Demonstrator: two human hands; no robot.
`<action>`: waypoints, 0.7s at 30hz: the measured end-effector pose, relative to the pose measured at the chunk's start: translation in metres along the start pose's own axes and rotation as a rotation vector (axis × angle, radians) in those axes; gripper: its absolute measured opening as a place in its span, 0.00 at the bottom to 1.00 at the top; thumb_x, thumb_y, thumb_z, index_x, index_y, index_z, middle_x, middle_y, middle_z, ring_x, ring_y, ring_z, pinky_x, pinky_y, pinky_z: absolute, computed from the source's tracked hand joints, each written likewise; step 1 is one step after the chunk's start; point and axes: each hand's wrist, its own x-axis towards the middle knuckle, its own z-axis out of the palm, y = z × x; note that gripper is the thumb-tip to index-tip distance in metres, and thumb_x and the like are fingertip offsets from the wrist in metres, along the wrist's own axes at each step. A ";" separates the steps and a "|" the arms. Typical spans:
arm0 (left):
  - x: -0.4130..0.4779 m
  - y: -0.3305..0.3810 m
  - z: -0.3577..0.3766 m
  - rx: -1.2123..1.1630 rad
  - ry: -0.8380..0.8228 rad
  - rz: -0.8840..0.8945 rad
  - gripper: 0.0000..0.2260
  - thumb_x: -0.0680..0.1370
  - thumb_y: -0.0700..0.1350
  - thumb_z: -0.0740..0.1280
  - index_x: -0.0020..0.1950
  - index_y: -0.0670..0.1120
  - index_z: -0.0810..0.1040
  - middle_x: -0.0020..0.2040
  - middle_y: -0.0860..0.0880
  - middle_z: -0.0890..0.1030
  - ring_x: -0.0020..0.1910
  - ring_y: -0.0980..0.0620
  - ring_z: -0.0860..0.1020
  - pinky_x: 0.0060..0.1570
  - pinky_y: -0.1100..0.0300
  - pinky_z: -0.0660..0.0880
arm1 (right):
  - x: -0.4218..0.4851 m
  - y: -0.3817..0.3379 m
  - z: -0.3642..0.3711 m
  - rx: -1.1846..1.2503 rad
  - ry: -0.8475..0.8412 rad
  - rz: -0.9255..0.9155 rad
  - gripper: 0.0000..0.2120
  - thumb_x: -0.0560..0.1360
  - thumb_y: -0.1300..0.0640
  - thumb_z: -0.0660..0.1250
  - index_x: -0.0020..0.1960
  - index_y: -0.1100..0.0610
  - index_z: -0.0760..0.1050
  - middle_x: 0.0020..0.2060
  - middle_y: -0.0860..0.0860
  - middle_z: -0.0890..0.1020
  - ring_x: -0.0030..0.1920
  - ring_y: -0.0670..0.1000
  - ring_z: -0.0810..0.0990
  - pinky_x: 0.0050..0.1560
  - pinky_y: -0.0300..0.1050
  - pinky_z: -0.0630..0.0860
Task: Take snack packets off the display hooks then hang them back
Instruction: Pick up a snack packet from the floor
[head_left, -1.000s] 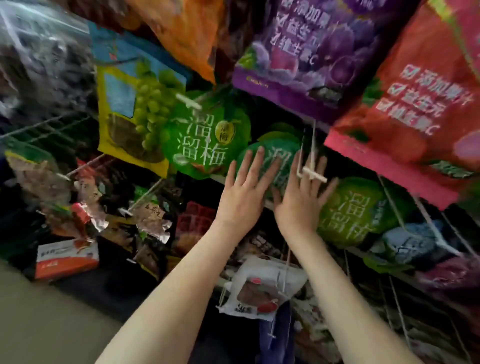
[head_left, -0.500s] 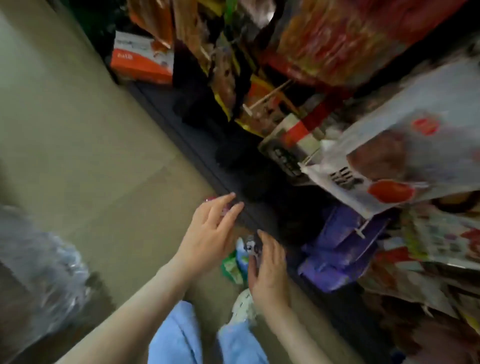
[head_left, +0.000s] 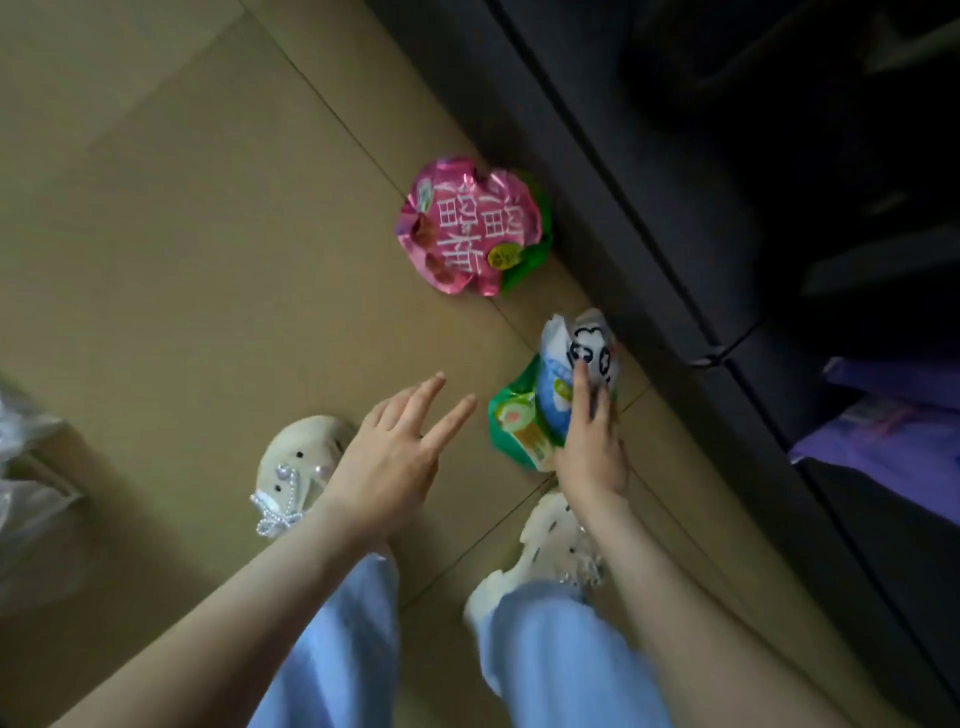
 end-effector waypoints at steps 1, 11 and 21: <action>0.003 -0.002 -0.001 -0.012 0.000 0.006 0.34 0.65 0.37 0.68 0.70 0.48 0.66 0.65 0.35 0.72 0.57 0.37 0.76 0.53 0.48 0.75 | -0.003 -0.003 -0.003 0.004 0.043 -0.026 0.42 0.75 0.65 0.63 0.76 0.50 0.37 0.74 0.58 0.56 0.70 0.60 0.65 0.57 0.52 0.75; 0.056 0.059 -0.203 -0.071 0.136 0.283 0.15 0.67 0.46 0.73 0.52 0.46 0.78 0.51 0.46 0.82 0.53 0.45 0.80 0.61 0.45 0.72 | -0.111 -0.048 -0.219 0.169 -0.097 -0.305 0.23 0.78 0.60 0.59 0.72 0.53 0.63 0.61 0.55 0.77 0.59 0.57 0.76 0.54 0.46 0.70; 0.002 0.175 -0.535 -0.477 -0.030 -0.104 0.08 0.77 0.48 0.66 0.53 0.46 0.75 0.44 0.45 0.79 0.50 0.43 0.77 0.44 0.56 0.70 | -0.293 -0.049 -0.520 0.924 0.184 -0.121 0.07 0.74 0.64 0.67 0.41 0.53 0.76 0.37 0.50 0.82 0.42 0.50 0.80 0.43 0.43 0.74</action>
